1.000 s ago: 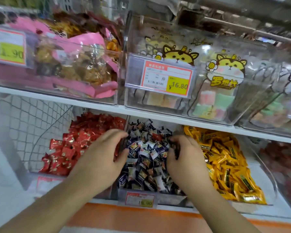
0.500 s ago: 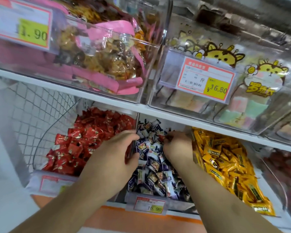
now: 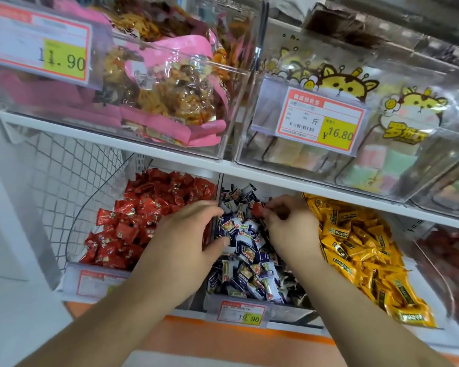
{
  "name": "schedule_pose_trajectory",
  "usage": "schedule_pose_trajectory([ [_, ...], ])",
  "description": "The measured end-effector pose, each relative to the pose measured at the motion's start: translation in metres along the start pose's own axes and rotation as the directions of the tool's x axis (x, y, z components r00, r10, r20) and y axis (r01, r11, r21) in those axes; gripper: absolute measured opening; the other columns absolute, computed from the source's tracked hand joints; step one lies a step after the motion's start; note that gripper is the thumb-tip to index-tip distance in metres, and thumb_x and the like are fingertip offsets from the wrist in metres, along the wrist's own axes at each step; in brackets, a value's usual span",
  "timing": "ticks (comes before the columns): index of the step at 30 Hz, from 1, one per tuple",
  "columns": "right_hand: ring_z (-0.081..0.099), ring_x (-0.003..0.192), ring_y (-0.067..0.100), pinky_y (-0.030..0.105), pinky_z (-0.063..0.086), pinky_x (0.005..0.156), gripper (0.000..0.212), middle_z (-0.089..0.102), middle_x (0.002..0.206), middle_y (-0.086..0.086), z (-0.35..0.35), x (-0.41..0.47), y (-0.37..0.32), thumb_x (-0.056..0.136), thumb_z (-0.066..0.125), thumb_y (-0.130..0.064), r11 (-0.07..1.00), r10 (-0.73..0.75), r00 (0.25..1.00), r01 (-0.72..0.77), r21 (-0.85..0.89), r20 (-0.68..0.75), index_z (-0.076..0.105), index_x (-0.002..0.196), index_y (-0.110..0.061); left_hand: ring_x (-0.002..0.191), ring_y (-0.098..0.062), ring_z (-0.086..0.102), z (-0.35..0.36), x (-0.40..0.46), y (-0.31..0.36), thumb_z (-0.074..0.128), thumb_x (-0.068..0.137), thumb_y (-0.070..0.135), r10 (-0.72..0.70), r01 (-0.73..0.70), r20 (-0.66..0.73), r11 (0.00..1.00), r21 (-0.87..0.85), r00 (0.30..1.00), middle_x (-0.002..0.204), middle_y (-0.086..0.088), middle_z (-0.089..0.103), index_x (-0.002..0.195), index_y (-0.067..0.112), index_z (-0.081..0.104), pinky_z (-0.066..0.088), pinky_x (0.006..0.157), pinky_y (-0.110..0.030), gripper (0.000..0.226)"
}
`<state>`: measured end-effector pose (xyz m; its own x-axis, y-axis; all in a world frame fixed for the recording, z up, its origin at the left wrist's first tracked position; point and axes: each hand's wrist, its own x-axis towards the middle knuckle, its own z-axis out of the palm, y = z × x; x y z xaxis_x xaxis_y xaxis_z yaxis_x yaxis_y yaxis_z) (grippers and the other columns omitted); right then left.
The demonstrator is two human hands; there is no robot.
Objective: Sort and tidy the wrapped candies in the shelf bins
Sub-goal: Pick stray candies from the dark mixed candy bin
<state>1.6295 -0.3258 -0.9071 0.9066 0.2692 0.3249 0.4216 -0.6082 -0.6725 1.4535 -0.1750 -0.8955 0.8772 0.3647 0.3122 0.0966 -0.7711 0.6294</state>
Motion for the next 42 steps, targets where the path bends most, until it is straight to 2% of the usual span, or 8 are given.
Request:
schedule_pose_trajectory([
  [8, 0.067, 0.073, 0.019, 0.027, 0.058, 0.065, 0.011, 0.074, 0.081, 0.005, -0.045, -0.073, -0.057, 0.088, 0.081, -0.012, 0.892, -0.004, 0.958, -0.127, 0.434, 0.288, 0.074, 0.090, -0.019, 0.107, 0.018, 0.055, -0.015, -0.010, 0.027, 0.074, 0.091, 0.042, -0.051, 0.047, -0.014, 0.979, -0.198, 0.999, 0.106, 0.031, 0.066, 0.123, 0.046, 0.062, 0.037, 0.083, 0.002, 0.035],
  [12, 0.071, 0.070, 0.014, 0.025, 0.056, 0.059, 0.009, 0.078, 0.083, 0.006, -0.055, -0.078, -0.074, 0.097, 0.070, -0.009, 0.830, 0.018, 0.946, -0.195, 0.522, 0.325, 0.077, 0.094, -0.014, 0.093, 0.015, 0.060, -0.028, -0.010, 0.038, 0.074, 0.092, 0.034, -0.070, 0.054, -0.071, 0.976, -0.212, 0.995, 0.088, 0.026, 0.070, 0.098, 0.039, 0.073, 0.040, 0.075, 0.001, 0.008],
  [17, 0.074, 0.089, 0.030, 0.048, 0.061, 0.073, 0.022, 0.080, 0.092, 0.000, -0.071, -0.065, -0.051, 0.101, 0.057, -0.002, 0.831, 0.143, 0.951, -0.267, 0.488, 0.276, 0.076, 0.100, -0.013, 0.076, 0.001, 0.065, -0.046, -0.002, 0.018, 0.071, 0.095, 0.027, -0.245, 0.227, -0.192, 0.968, -0.108, 0.950, 0.100, 0.016, 0.068, 0.107, 0.032, 0.069, 0.047, 0.059, -0.005, 0.013],
  [20, 0.071, 0.080, 0.004, 0.016, 0.054, 0.065, 0.023, 0.079, 0.091, -0.008, -0.087, -0.056, -0.029, 0.099, 0.062, -0.002, 0.904, 0.127, 0.982, -0.171, 0.391, 0.137, 0.077, 0.096, -0.020, 0.101, -0.020, 0.063, -0.046, 0.000, 0.005, 0.067, 0.093, 0.019, -0.221, 0.255, -0.250, 0.960, 0.116, 0.943, 0.121, 0.005, 0.064, 0.126, 0.026, 0.064, 0.054, 0.087, -0.031, 0.034],
  [27, 0.047, 0.036, 0.003, 0.017, 0.035, 0.038, 0.017, 0.067, 0.067, -0.007, -0.101, -0.040, 0.017, 0.096, 0.065, -0.012, 0.956, 0.204, 0.970, -0.226, 0.185, 0.130, 0.076, 0.093, -0.025, 0.107, 0.011, 0.050, 0.019, -0.006, 0.053, 0.060, 0.100, 0.028, 0.164, -0.173, 0.101, 0.981, 0.090, 0.981, 0.131, 0.023, 0.049, 0.133, 0.033, 0.058, 0.047, 0.097, -0.019, 0.034],
  [31, 0.071, 0.077, 0.006, 0.024, 0.057, 0.062, 0.019, 0.074, 0.093, -0.019, -0.101, -0.039, 0.030, 0.094, 0.067, -0.015, 0.968, 0.191, 0.966, -0.215, 0.130, 0.174, 0.076, 0.092, -0.031, 0.138, -0.006, 0.031, 0.083, 0.005, 0.054, 0.053, 0.101, 0.053, 0.217, -0.249, 0.271, 0.964, 0.088, 0.938, 0.147, 0.024, 0.036, 0.147, 0.044, 0.049, 0.033, 0.118, -0.036, 0.047],
  [34, 0.065, 0.091, -0.005, 0.010, 0.047, 0.064, 0.022, 0.070, 0.105, -0.023, -0.101, -0.037, 0.036, 0.093, 0.064, -0.013, 0.961, 0.181, 0.962, -0.217, 0.170, 0.207, 0.077, 0.089, -0.031, 0.149, -0.019, 0.022, 0.112, 0.024, 0.045, 0.051, 0.095, 0.068, 0.135, -0.235, 0.390, 0.946, 0.222, 0.911, 0.162, 0.017, 0.028, 0.148, 0.050, 0.046, 0.019, 0.124, -0.050, 0.056],
  [42, 0.066, 0.106, 0.007, 0.027, 0.058, 0.086, 0.030, 0.072, 0.119, -0.016, -0.102, -0.032, 0.055, 0.092, 0.060, -0.005, 0.946, 0.125, 0.963, -0.189, 0.264, 0.240, 0.076, 0.081, -0.028, 0.120, -0.021, 0.045, 0.118, 0.059, 0.044, 0.066, 0.088, 0.063, 0.144, -0.294, 0.359, 0.863, 0.410, 0.922, 0.120, 0.014, 0.057, 0.132, 0.049, 0.062, 0.035, 0.096, -0.042, 0.046],
])
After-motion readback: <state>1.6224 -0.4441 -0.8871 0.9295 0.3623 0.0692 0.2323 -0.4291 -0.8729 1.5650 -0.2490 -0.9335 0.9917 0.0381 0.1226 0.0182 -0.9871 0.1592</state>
